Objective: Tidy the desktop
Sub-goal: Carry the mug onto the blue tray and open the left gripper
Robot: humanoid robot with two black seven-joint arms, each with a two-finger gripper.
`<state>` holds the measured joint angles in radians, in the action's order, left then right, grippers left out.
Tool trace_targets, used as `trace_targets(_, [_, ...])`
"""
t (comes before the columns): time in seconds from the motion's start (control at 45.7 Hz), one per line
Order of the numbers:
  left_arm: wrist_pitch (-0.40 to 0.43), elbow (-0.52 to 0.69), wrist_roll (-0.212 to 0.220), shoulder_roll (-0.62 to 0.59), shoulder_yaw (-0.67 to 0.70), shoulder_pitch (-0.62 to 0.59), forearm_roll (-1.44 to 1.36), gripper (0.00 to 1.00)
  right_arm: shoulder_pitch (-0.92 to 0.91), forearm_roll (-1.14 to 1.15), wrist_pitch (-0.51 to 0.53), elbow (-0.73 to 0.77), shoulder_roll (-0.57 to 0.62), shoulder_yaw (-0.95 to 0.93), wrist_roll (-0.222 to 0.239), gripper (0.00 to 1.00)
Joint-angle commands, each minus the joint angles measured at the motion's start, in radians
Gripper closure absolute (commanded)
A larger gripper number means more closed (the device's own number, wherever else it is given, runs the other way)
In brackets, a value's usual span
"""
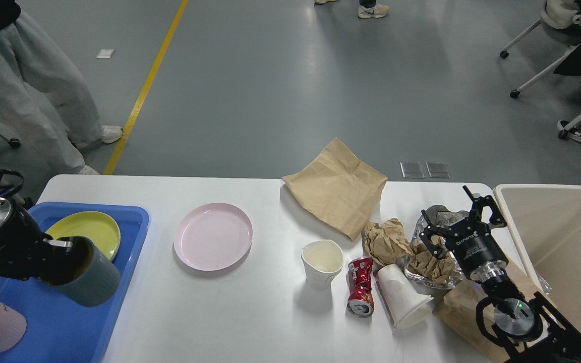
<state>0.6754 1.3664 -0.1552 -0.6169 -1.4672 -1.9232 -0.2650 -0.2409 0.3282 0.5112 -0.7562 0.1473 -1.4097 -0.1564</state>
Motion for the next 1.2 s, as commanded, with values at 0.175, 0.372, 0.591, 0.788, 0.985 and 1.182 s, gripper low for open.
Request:
trace_targets(0.175, [-0.117,-0.188,0.065,-0.138,0.235,0.348,-0.183,1.00,0.000,0.000,0.000,0.000,0.000,0.000,0.000,0.00])
trace_targets(0.372, [-0.137,-0.297,0.068,-0.207,0.393,0.538,-0.290,1.00,0.000,0.000,0.000,0.000,-0.002,0.000,0.000,0.00])
trace_targets(0.591, [-0.145,-0.311,0.092,-0.198,0.478,0.618,-0.298,0.99,0.000,0.000,0.000,0.000,0.000,0.000,0.000,0.00])
trace_targets(0.788, [-0.148,-0.314,0.088,-0.188,0.475,0.633,-0.292,0.93,0.000,0.000,0.000,0.000,-0.002,0.000,0.000,0.00])
trace_targets(0.985, [-0.161,-0.314,0.091,-0.185,0.469,0.641,-0.214,0.38,0.000,0.000,0.000,0.000,0.000,0.000,0.000,0.00])
trace_targets(1.182, [-0.149,-0.314,0.091,-0.170,0.459,0.638,-0.145,0.07,0.000,0.000,0.000,0.000,-0.002,0.000,0.000,0.00])
